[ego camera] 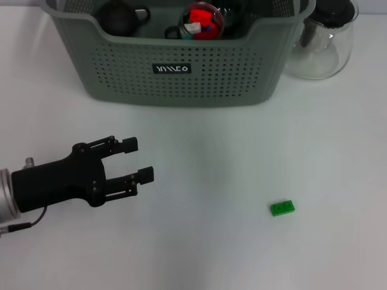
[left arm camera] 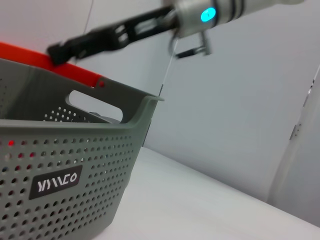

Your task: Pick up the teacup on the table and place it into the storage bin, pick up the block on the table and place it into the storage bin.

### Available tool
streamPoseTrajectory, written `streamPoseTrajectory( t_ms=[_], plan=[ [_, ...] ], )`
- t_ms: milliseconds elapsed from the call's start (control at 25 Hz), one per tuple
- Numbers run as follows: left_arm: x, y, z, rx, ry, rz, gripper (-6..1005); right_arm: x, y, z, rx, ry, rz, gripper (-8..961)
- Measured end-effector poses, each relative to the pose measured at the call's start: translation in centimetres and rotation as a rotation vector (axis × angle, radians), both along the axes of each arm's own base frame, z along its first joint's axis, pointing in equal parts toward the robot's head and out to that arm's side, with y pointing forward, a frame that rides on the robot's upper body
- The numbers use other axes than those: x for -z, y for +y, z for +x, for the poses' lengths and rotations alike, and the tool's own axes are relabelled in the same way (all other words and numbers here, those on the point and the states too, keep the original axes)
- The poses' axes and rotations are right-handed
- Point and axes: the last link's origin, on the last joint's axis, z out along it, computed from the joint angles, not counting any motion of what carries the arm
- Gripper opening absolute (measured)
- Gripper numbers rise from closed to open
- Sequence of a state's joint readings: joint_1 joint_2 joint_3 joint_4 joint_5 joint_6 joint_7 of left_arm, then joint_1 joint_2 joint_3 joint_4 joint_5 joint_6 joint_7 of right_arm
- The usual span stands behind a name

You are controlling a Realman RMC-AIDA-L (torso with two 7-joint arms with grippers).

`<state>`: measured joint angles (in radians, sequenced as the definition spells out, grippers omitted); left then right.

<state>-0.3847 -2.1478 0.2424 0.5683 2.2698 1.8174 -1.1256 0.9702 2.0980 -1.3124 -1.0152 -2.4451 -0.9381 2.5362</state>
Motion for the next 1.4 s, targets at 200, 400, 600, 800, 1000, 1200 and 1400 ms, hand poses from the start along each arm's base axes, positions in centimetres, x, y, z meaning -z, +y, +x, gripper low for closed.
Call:
streamPoseTrajectory(
  t_ms=[200, 400, 600, 800, 1000, 1200, 1400],
  plan=[
    [0.0, -0.1, -0.2, -0.006, 0.005, 0.005, 764, -5.1, -6.9, 0.3, -0.204, 0.087, -0.134, 795],
    [-0.1, 0.2, 0.0, 0.003, 0.008, 0.005, 764, -7.7, -12.7, 4.2, -0.284, 0.053, -0.340, 887],
    [-0.1, 0.3, 0.0, 0.004, 0.009, 0.000, 764, -7.0, -14.5, 9.1, -0.149, -0.119, -0.480, 888],
    [-0.1, 0.2, 0.0, 0.001, 0.006, 0.002, 764, -4.8, -15.4, 11.8, -0.067, -0.284, -0.624, 883],
    [-0.1, 0.3, 0.0, 0.002, 0.007, 0.002, 764, -2.8, -15.7, 12.4, -0.089, -0.343, -0.714, 861],
    [-0.1, 0.3, 0.0, 0.005, 0.009, 0.004, 764, -0.6, -15.4, 12.7, -0.092, -0.374, -0.773, 828],
    [-0.1, 0.2, 0.0, 0.003, 0.008, 0.004, 764, 1.5, -15.0, 12.9, -0.105, -0.431, -0.788, 708]
  ],
)
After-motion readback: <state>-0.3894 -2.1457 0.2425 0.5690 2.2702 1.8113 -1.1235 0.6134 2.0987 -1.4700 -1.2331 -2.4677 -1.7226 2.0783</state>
